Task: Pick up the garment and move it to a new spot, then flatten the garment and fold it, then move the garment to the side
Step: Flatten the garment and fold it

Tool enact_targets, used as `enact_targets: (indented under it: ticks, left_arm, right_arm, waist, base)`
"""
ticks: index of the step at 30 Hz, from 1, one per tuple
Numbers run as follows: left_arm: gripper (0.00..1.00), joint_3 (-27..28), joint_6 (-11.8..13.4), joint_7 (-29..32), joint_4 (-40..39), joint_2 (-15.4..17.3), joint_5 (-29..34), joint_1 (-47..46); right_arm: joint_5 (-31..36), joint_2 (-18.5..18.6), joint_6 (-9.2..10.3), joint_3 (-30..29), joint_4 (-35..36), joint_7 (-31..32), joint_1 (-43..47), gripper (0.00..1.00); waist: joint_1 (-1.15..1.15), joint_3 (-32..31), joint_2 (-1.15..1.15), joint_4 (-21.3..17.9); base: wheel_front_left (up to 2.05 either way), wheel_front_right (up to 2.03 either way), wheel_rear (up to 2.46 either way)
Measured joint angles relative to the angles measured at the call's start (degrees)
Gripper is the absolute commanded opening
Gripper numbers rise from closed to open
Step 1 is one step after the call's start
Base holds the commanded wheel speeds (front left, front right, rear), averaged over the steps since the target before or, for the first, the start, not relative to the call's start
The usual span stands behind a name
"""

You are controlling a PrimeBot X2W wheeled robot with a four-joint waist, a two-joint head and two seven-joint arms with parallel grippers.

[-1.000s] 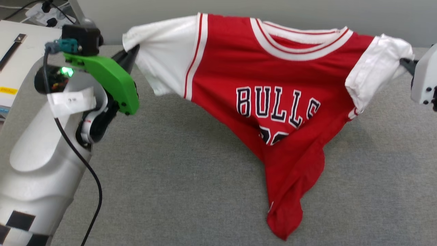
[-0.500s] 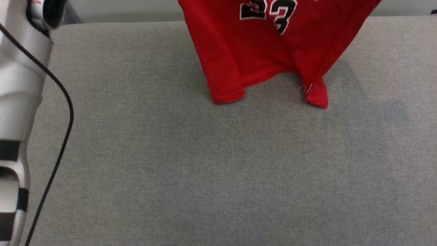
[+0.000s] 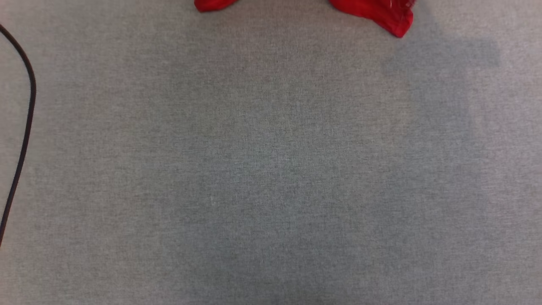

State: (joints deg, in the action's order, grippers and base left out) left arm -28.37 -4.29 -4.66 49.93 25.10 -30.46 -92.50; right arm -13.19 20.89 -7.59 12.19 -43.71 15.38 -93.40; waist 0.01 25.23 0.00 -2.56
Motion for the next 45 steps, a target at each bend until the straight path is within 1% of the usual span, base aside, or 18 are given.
enact_targets:
  ticks: [6, 9, 13, 18, 22, 25, 29, 33, 36, 38, 42, 45]
  left_arm:
    - [0.00, 0.88, -0.58, -3.22, 4.21, -0.45, -1.40, -0.57]
    - [0.00, 1.11, -1.19, -5.05, 6.09, -1.63, -2.66, 0.29]
    - [0.00, 1.91, -2.10, -7.20, 8.36, -3.45, -5.19, 4.75]
    - [0.00, 2.22, -2.65, -9.16, 9.14, -5.61, -8.06, 13.94]
    - [0.00, 2.37, -2.89, -9.88, 8.21, -6.09, -9.45, 23.35]
    - [0.00, 3.25, -3.01, -9.96, 3.81, -6.05, -10.73, 32.28]
    - [0.00, 7.54, -3.02, -9.99, -3.75, -5.23, -10.42, 43.55]
    - [0.00, 11.74, -2.86, -9.99, -11.54, -5.36, -7.90, 55.26]
    - [0.00, 14.18, -2.33, -10.00, -16.47, -6.75, -6.70, 63.07]
    - [0.00, 15.92, -2.26, -10.00, -19.25, -7.60, -6.54, 67.99]
    - [0.00, 17.28, -2.19, -9.99, -22.46, -8.45, -5.19, 75.25]
    - [0.00, 17.36, -1.52, -9.99, -24.32, -8.76, -3.75, 80.39]
  right_arm:
    - [-0.59, -2.45, 0.00, 3.38, -3.99, -2.91, -1.06, 0.00]
    - [-2.23, -3.14, 0.00, 5.00, -5.93, -4.03, -0.86, 0.00]
    - [-4.90, -3.75, 0.00, 7.98, -7.79, -5.41, 2.02, 0.00]
    - [-9.51, -3.38, 0.00, 11.24, -8.62, -8.25, 10.44, 0.00]
    - [-13.77, -3.07, 0.03, 13.46, -7.81, -10.73, 19.75, 0.00]
    - [-17.11, -2.15, 0.03, 14.86, -5.63, -12.68, 28.31, 0.00]
    - [-20.33, -0.53, 0.03, 15.79, -1.45, -14.73, 38.01, 0.00]
    - [-22.07, 1.33, 0.03, 15.10, 2.90, -15.82, 47.43, 0.00]
    - [-22.84, 2.43, 0.03, 13.13, 6.13, -16.57, 53.97, 0.00]
    - [-22.87, 2.79, 0.03, 10.89, 8.62, -16.68, 58.68, 0.00]
    - [-22.24, 2.81, -0.01, 5.52, 13.40, -16.27, 67.70, 0.00]
    - [-20.27, 1.52, -0.01, 1.11, 18.45, -14.08, 76.21, 0.00]
  waist:
    - [0.00, 4.09, 0.00, -0.17]
    - [0.00, 5.59, 0.00, 0.12]
    - [0.00, 6.28, 0.00, 1.12]
    - [0.00, 4.98, 0.00, 2.28]
    - [0.00, 2.86, 0.00, 2.67]
    - [-0.01, 0.73, 0.00, 2.88]
    - [-0.01, -2.05, 0.00, 2.93]
    - [-0.01, -4.97, 0.00, 2.92]
    - [-0.01, -7.32, 0.00, 3.00]
    - [-0.01, -9.08, 0.00, 3.08]
    - [-0.01, -12.34, 0.00, 3.30]
    - [-0.02, -15.13, 0.00, 3.50]
  base:
    - [0.00, 0.00, 0.00]
    - [0.00, 0.00, 0.00]
    - [0.00, 0.00, 0.00]
    - [0.00, 0.00, 0.00]
    - [0.00, 0.00, 0.00]
    - [0.00, 0.00, 0.00]
    - [0.00, 0.00, 0.00]
    - [0.00, 0.00, 0.00]
    - [0.00, 0.00, 0.00]
    - [0.00, 0.00, 0.00]
    - [0.00, 0.00, 0.00]
    - [0.00, 0.00, 0.00]
